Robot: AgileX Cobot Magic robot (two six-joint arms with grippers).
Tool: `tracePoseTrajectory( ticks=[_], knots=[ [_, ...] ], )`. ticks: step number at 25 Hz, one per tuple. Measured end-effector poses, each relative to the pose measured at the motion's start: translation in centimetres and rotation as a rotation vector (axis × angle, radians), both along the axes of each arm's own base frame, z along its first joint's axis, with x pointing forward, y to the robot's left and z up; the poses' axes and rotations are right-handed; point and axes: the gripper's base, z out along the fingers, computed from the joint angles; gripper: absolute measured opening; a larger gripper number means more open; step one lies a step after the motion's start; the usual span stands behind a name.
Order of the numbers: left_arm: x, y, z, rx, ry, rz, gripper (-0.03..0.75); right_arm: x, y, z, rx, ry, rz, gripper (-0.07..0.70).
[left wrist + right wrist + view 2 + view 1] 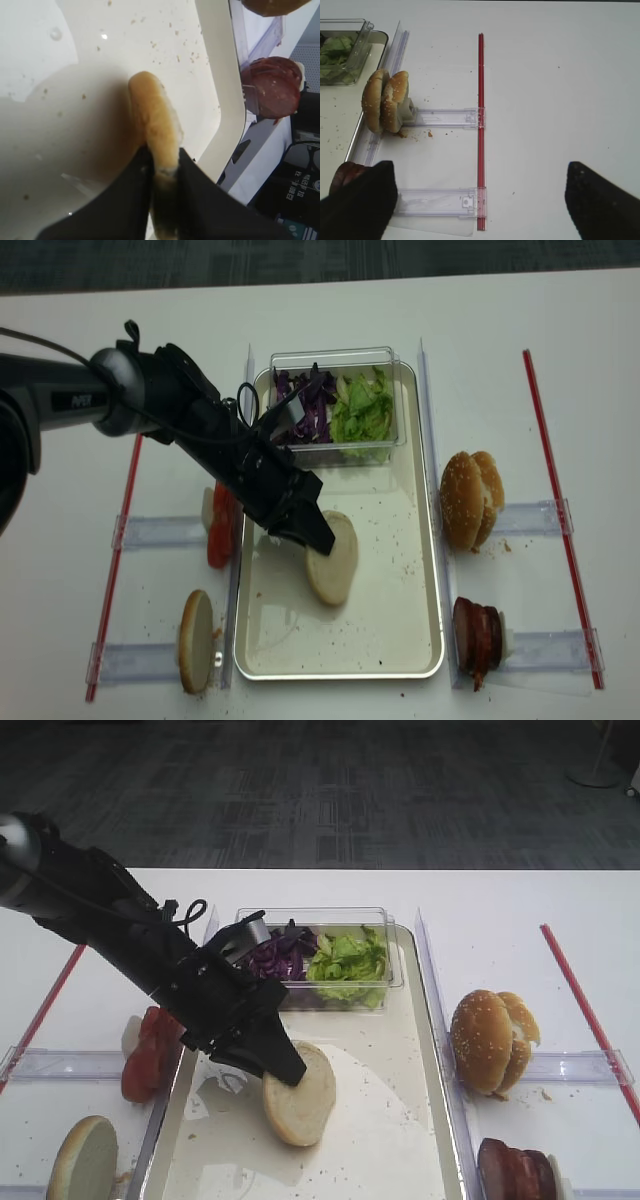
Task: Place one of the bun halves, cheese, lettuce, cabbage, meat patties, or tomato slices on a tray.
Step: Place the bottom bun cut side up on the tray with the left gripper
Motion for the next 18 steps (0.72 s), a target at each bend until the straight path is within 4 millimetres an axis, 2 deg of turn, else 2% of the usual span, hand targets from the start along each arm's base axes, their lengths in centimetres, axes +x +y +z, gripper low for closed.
tracePoseTrajectory(
  ticks=[18],
  knots=[
    [1.1,0.2,0.6,0.052,-0.100,-0.056,0.441,0.0,0.0,0.0,0.002,0.000,-0.001,0.692]
  ],
)
